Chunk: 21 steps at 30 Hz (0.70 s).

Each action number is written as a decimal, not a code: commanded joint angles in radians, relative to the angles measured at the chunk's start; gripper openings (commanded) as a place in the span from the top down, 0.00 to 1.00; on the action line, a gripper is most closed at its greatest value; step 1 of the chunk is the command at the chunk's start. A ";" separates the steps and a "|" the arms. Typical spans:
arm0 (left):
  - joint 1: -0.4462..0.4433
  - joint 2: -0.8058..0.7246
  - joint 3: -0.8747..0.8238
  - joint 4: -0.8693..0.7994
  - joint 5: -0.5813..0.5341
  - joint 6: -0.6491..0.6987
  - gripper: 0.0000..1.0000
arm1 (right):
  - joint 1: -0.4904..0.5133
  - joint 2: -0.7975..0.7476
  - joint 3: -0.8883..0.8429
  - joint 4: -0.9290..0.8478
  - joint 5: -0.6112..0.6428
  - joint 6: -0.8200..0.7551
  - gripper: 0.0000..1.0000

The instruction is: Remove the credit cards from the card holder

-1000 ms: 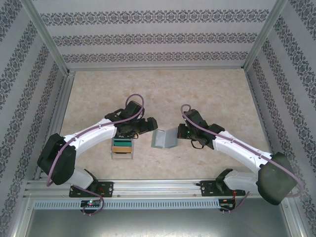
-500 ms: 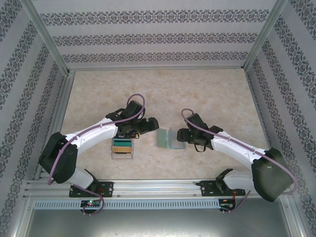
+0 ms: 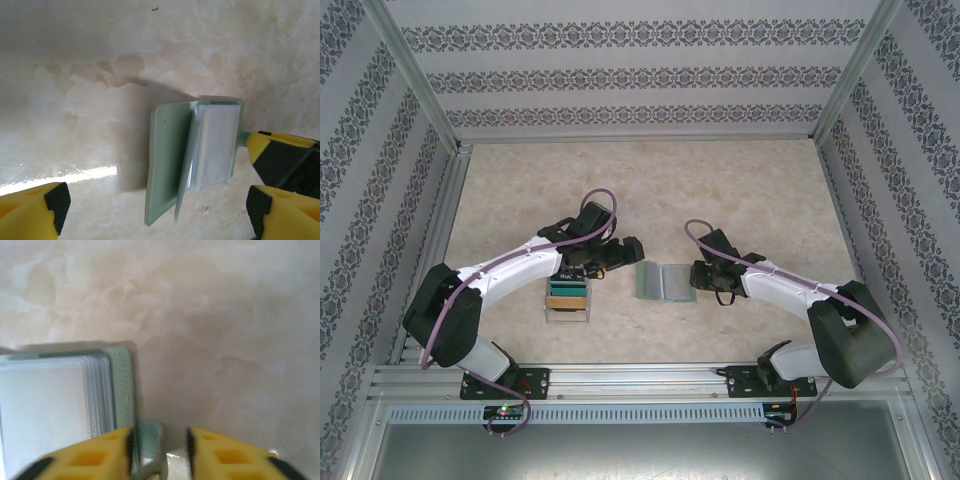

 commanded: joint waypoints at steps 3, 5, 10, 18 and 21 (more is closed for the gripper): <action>-0.001 0.020 0.049 -0.008 0.002 0.030 0.07 | -0.011 -0.003 0.012 0.041 -0.104 -0.044 1.00; 0.000 0.017 0.050 -0.008 -0.007 0.035 0.06 | 0.004 -0.047 0.028 0.029 -0.144 -0.025 1.00; 0.000 0.012 0.049 -0.004 -0.017 0.049 0.06 | 0.075 -0.146 0.090 0.012 -0.207 0.012 1.00; 0.000 0.024 0.052 0.016 0.010 0.059 0.05 | 0.106 -0.125 0.103 -0.038 -0.163 0.020 1.00; 0.000 0.036 0.056 0.021 0.043 0.061 0.07 | 0.107 -0.148 0.089 -0.020 -0.189 0.032 1.00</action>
